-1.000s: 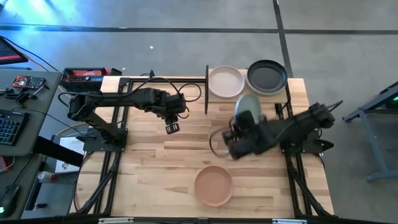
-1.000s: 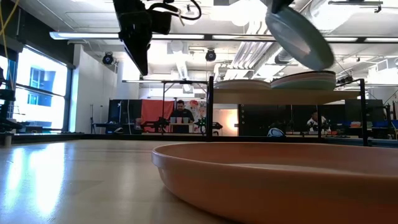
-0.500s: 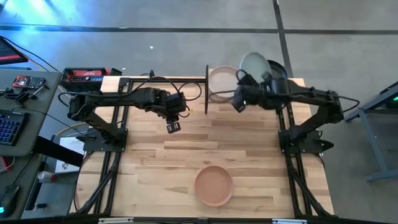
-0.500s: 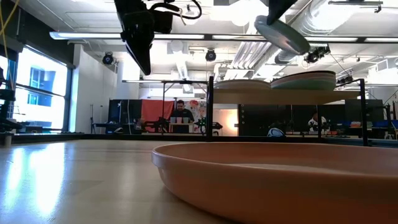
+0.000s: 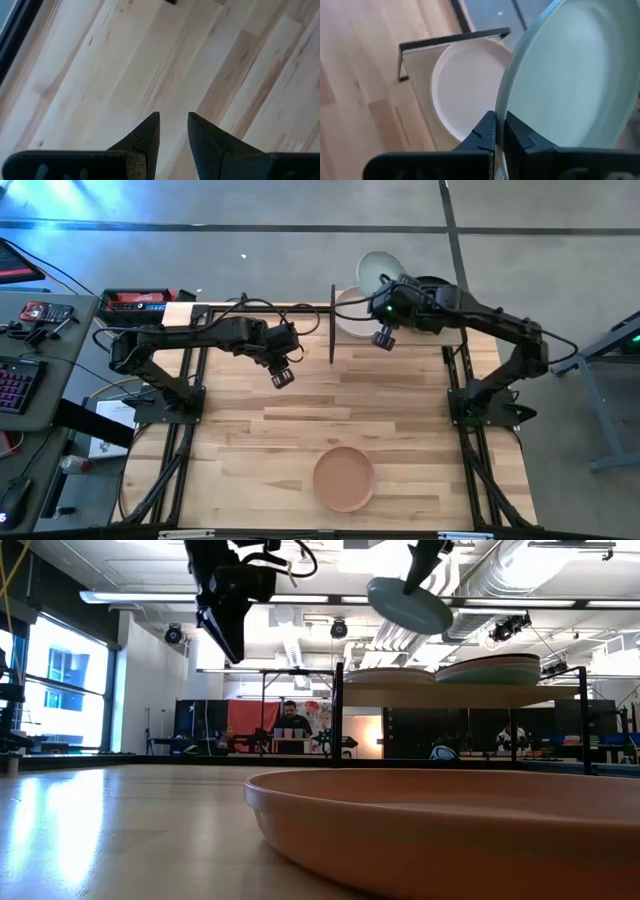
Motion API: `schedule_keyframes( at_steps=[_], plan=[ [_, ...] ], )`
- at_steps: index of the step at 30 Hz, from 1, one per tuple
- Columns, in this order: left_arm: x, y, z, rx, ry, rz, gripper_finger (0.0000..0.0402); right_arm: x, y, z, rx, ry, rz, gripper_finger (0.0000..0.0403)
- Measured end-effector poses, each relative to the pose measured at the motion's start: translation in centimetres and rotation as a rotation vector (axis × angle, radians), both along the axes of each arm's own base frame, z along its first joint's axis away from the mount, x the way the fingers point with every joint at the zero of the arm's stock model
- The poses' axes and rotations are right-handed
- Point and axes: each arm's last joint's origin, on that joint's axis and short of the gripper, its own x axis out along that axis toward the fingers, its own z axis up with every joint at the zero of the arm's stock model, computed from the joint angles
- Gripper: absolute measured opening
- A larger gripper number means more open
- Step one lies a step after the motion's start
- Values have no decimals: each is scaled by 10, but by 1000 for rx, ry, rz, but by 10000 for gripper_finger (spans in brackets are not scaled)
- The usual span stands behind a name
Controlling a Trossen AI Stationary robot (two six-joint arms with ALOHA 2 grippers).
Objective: Place and stack plates onto a shelf
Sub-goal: Stack the blue plate on top of the gray plate on the shelf
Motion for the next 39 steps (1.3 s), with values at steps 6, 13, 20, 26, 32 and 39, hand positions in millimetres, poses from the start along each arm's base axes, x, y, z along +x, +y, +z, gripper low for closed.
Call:
schedule_keyframes(
  at_steps=[6, 13, 20, 26, 32, 39],
  plan=[
    [0, 0, 0, -6, -5, 20, 90, 15, -7, -15, 62, 88, 123, 0],
    [0, 0, 0, -14, -11, 45, 90, 37, -12, -41, 99, 212, 192, 0],
    [0, 0, 0, -15, -11, 47, 90, 50, -20, -63, 157, 295, 194, 0],
    [0, 0, 0, -22, -13, 68, 90, 55, -33, -75, 204, 316, 177, 0],
    [0, 0, 0, -22, -13, 68, 90, 56, -44, -82, 226, 332, 149, 0],
    [0, 0, 0, -22, -13, 68, 90, 55, -47, -83, 225, 338, 138, 0]
  ],
)
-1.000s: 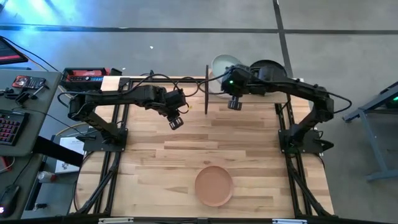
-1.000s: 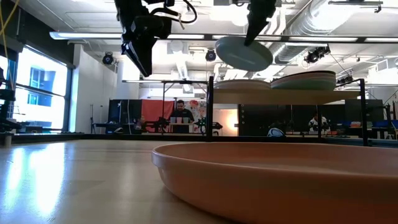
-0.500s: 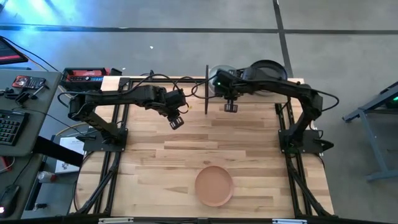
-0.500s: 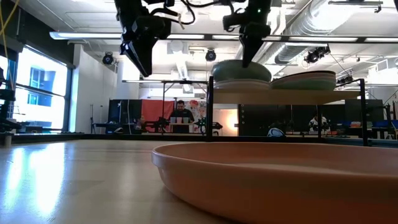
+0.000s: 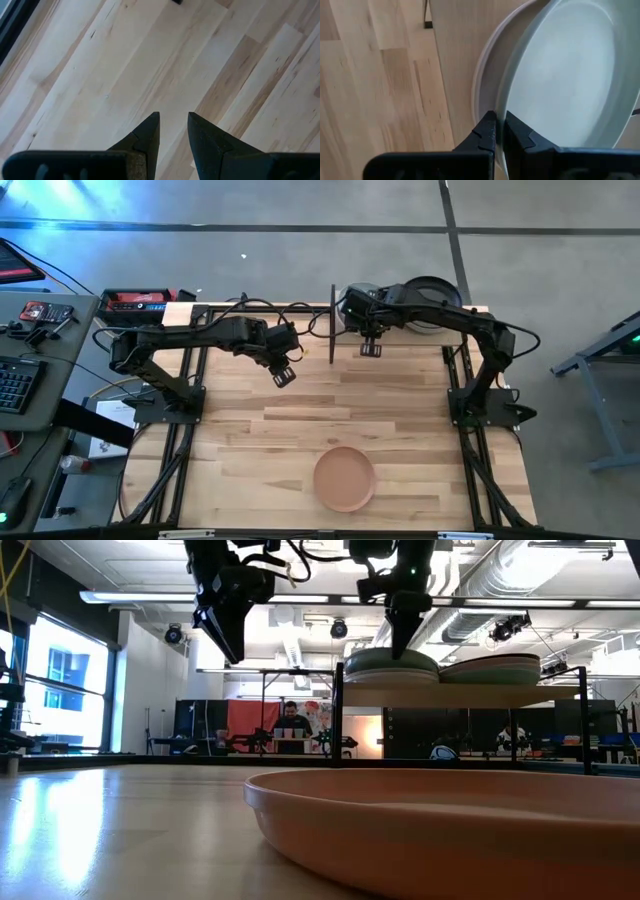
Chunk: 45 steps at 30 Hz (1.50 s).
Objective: Place and stack plates onto a shelf
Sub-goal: Stack the blue plate on top of the gray plate on the shelf
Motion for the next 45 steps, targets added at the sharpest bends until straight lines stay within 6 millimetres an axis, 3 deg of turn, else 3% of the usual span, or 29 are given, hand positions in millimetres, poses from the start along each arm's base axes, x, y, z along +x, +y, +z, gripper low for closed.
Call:
schedule_keyframes(
  at_steps=[41, 45],
  plan=[
    [0, 0, 0, 0, -1, 1, 90, -3, -2, 0, 12, -19, -113, 1],
    [0, 0, 0, 0, -1, 1, 90, -4, -3, 0, 21, -21, -121, 22]
  ],
)
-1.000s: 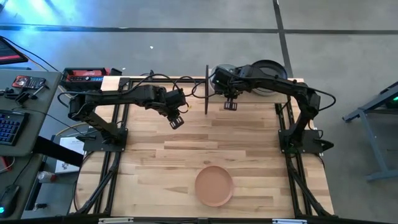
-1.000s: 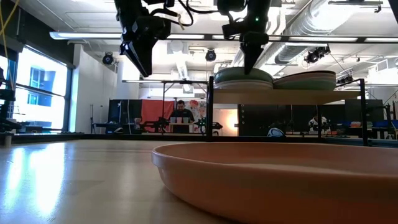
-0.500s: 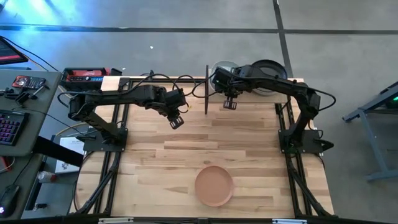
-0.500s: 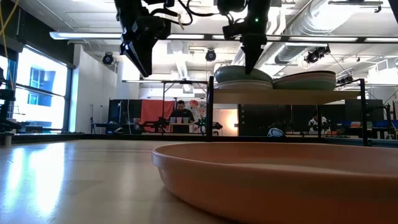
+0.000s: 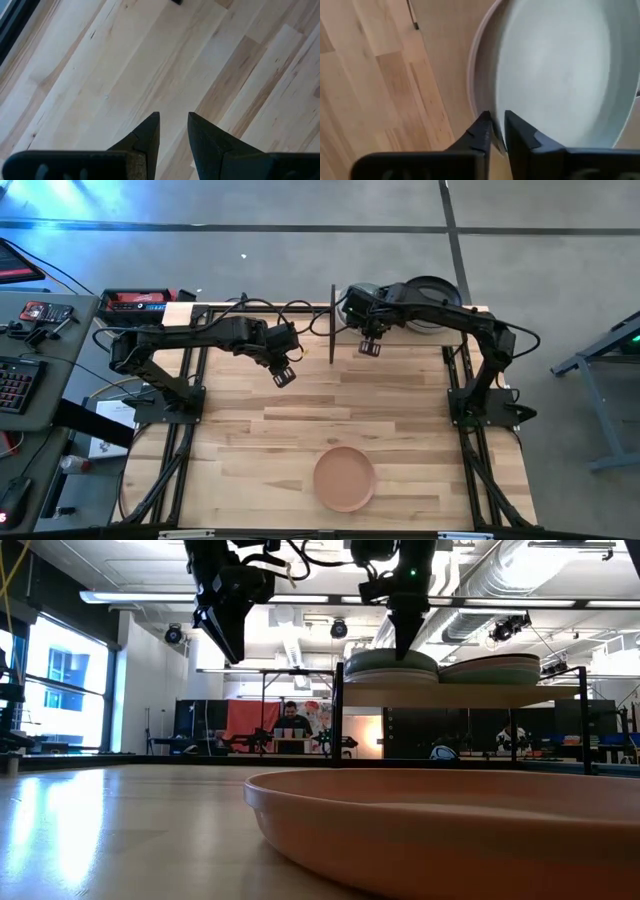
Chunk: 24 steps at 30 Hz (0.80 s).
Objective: Place and stack plates onto a shelf
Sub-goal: Stack the blue plate on top of the gray plate on the shelf, then stack the light orange plate on top of the blue plate on the shelf
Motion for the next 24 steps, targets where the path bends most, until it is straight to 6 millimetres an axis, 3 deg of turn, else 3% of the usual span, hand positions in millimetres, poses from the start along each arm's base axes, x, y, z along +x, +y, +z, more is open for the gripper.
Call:
schedule_keyframes(
  at_steps=[10, 17, 24],
  plan=[
    [0, 0, 0, 0, 0, -1, 90, 0, 0, 3, -33, 6, -10, 109],
    [0, 0, 0, 0, 0, -1, 90, -3, 2, 27, 11, -77, -65, 117],
    [1, -3, 0, -79, -16, -30, 90, -7, 10, 52, 221, -206, -131, 117]
  ],
)
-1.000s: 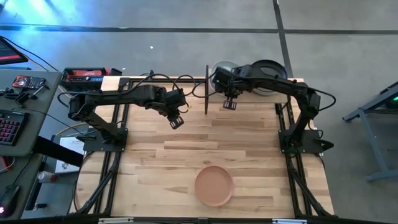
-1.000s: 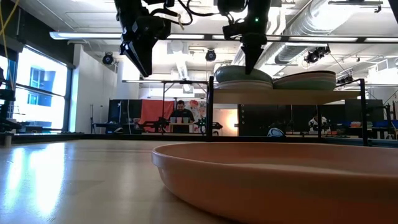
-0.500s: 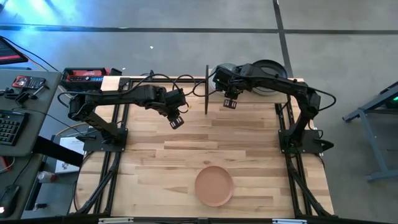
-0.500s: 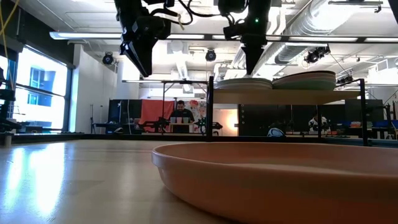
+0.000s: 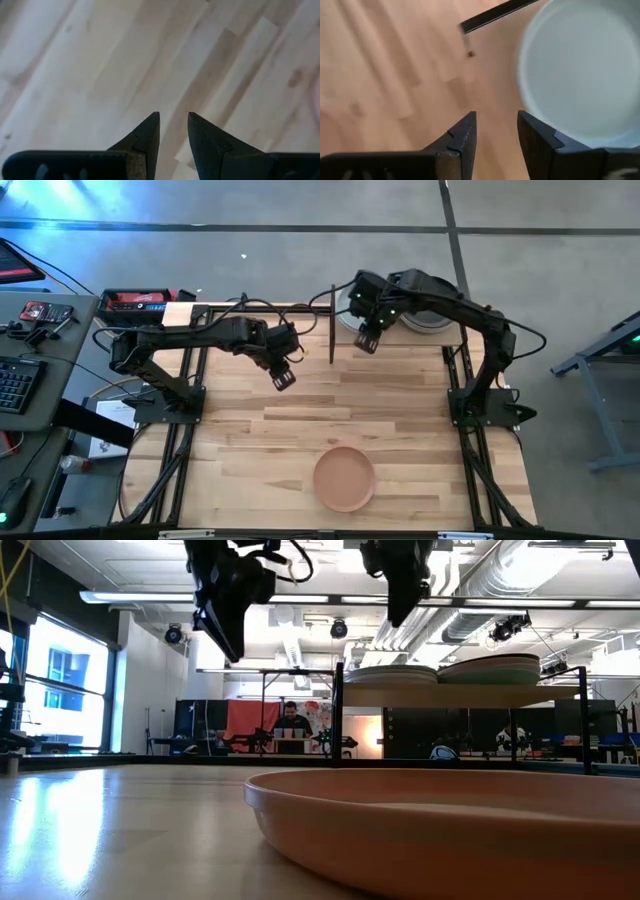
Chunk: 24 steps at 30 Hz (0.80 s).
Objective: Place and stack plates onto a shelf
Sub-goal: Stack the light orange plate on top of the blue plate on the shelf
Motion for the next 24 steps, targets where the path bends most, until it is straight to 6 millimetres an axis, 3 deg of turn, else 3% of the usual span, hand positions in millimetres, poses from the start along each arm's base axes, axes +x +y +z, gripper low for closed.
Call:
schedule_keyframes(
  at_steps=[6, 11, 24],
  plan=[
    [3, -9, -1, -75, -15, 36, 90, -7, 14, 9, 190, 5, -88, 117],
    [6, -19, -3, -108, -21, 101, 90, -5, 35, 9, 239, 33, -120, 117],
    [15, -59, 0, -198, -109, 195, 90, 5, 110, 10, 311, 32, -280, 117]
  ],
)
